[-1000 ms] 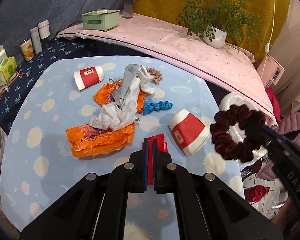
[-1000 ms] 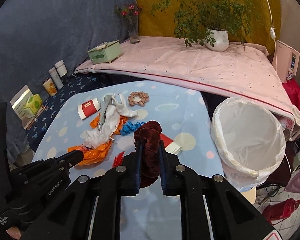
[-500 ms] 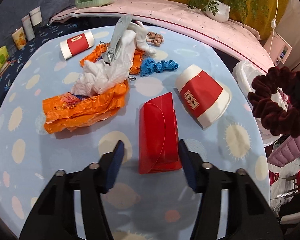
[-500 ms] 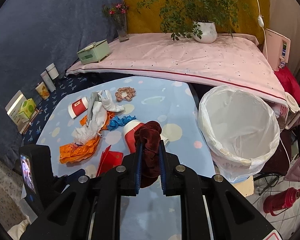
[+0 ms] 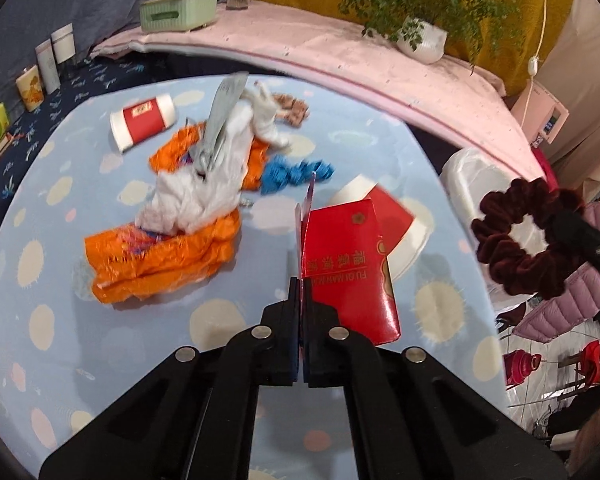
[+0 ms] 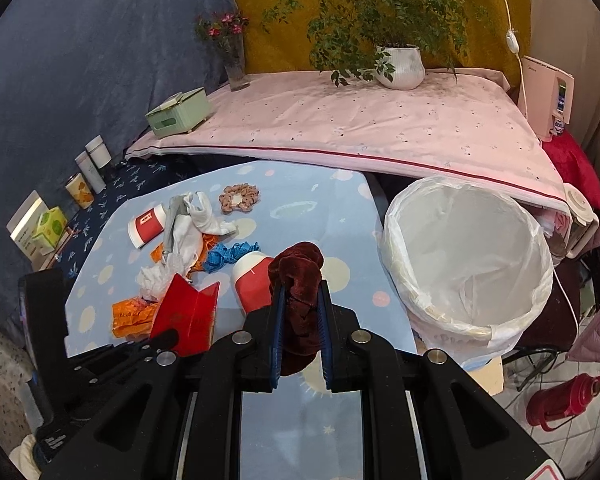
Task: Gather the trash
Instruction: 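Carry envelope and scrunchie over the white bin and open both grippers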
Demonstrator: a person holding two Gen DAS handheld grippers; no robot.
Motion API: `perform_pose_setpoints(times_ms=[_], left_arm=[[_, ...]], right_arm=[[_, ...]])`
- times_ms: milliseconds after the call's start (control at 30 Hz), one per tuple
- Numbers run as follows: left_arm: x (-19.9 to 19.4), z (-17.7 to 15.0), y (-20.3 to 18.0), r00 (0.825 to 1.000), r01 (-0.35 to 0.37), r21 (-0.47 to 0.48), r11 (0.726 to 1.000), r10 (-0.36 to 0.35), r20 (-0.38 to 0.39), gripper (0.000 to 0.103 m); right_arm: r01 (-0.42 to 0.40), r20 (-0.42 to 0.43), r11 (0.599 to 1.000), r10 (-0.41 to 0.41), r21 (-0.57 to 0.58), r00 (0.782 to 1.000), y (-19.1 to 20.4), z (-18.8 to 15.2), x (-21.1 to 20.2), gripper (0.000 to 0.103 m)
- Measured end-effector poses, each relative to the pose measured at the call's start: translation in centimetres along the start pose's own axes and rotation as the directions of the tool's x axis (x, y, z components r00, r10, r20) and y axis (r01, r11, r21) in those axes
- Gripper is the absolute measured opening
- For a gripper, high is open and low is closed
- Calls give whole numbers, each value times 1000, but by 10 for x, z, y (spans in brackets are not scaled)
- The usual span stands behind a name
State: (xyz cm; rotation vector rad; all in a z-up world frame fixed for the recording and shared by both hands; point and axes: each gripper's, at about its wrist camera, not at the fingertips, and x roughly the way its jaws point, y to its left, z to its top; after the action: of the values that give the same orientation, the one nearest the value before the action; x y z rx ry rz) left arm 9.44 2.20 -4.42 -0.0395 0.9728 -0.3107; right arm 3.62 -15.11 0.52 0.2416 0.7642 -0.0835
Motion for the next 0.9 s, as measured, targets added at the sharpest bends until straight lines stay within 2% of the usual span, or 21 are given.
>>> perform_pose_setpoints(times_ms=[133, 300, 467, 700, 900], left_arm=[[-14, 19, -23, 999, 31, 36, 999, -32, 38, 0], [-13, 43, -62, 994, 87, 85, 993, -92, 53, 0], [-3, 63, -116, 988, 123, 174, 977, -137, 71, 0], [21, 78, -183, 980, 172, 270, 947, -193, 52, 0], [45, 87, -216, 971, 228, 292, 929, -239, 4, 3]], right_arm=[[19, 25, 1000, -20, 23, 999, -15, 9, -4, 14], [62, 56, 997, -65, 52, 996, -41, 21, -8, 14], [119, 72, 987, -127, 105, 989, -81, 33, -8, 14], [192, 57, 964, -206, 185, 977, -140, 41, 0, 14], [229, 25, 947, -241, 224, 970, -171, 46, 15, 18]])
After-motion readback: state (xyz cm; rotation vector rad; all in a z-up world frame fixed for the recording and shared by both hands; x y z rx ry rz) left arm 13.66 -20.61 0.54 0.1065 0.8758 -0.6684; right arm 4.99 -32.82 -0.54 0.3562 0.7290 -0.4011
